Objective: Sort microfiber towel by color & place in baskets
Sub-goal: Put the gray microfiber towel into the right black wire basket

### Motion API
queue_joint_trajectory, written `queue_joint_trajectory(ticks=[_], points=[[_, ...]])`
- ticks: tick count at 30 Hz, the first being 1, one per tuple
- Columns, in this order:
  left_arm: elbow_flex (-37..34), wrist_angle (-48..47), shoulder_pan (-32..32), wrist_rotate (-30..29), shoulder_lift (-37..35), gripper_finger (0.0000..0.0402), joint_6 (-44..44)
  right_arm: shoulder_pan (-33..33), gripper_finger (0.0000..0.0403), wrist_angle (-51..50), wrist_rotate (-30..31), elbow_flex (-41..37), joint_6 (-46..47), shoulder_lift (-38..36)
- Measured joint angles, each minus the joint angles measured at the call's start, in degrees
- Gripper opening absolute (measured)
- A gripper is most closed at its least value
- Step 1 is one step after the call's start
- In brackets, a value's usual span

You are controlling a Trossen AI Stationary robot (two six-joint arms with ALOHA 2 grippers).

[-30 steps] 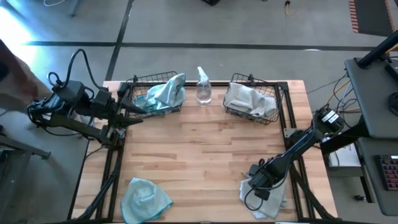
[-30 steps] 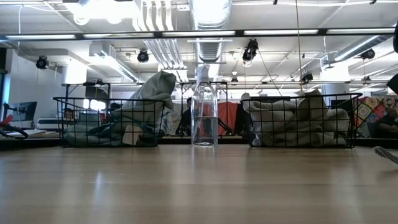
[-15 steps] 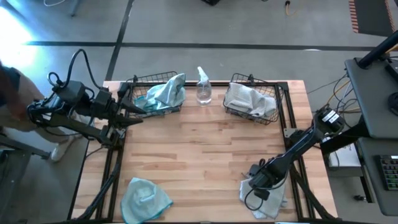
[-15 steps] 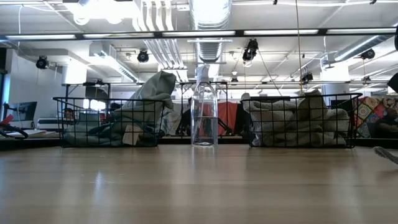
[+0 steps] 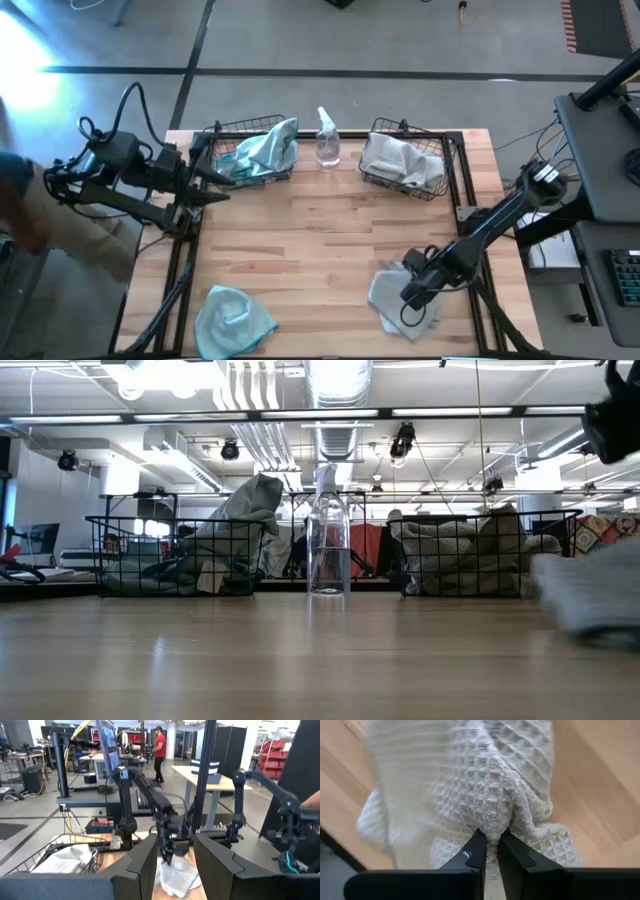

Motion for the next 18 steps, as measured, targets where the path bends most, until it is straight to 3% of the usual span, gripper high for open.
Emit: queue_joint_trajectory(ticks=[10,18], points=[[0.0,-3.88,0.02,0.0,-1.23,0.0113,1.94,0.0,0.0029,3.14,20.62,0.09,6.67,-10.4],[0.0,-4.13,-0.01,-0.01,-3.28,0.0113,4.41,0.0,0.0029,10.25,40.38,0.11,3.04,-16.45]])
